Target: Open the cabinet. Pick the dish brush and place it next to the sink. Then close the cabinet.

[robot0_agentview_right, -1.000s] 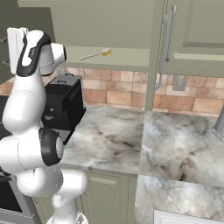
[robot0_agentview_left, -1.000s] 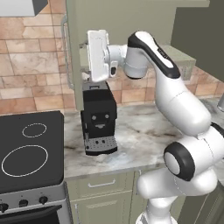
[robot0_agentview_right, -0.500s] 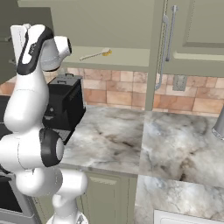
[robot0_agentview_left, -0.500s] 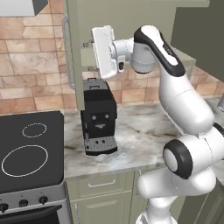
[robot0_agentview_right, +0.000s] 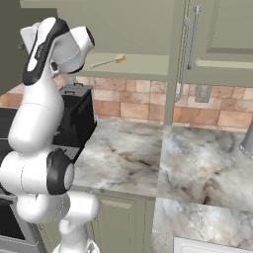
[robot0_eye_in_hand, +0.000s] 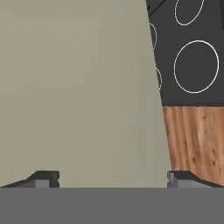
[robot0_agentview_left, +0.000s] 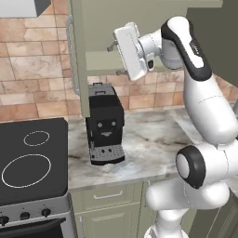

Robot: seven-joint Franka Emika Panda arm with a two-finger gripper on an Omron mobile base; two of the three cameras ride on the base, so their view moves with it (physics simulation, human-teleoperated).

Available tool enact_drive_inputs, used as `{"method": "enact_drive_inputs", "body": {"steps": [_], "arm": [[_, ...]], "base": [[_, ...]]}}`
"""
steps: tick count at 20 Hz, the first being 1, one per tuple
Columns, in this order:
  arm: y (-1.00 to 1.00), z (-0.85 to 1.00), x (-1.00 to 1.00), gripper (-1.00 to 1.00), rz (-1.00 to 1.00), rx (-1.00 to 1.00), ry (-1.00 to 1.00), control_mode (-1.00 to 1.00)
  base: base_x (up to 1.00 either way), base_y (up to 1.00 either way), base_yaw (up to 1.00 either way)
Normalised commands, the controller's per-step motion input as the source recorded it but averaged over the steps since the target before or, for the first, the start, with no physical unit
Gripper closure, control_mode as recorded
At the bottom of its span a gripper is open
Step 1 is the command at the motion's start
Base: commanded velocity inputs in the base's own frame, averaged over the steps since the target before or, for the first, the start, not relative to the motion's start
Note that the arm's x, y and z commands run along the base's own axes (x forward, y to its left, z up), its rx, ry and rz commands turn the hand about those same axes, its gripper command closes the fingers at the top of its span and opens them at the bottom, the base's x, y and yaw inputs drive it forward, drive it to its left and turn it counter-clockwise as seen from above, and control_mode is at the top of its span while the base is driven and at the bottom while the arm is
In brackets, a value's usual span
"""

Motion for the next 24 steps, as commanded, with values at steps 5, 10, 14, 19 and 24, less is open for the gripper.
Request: {"method": "enact_drive_inputs", "body": {"steps": [5, 10, 14, 19, 24], "arm": [[-0.50, 0.00, -0.06, -1.00, -0.05, -0.29, -0.19, -1.00], [-0.42, -0.04, -0.02, -1.00, -0.12, -0.38, -0.24, -1.00], [-0.36, -0.16, 0.00, -1.00, -0.14, -0.47, -0.39, -1.00], [-0.33, -0.07, 0.03, -1.00, -0.14, -0.41, -0.39, -1.00], [-0.35, -0.02, 0.18, -1.00, -0.14, -0.26, -0.20, -1.00]], "base": [[0.00, 0.00, 0.00], [0.00, 0.00, 0.00], [0.00, 0.00, 0.00], [0.00, 0.00, 0.00], [0.00, 0.00, 0.00]]}}
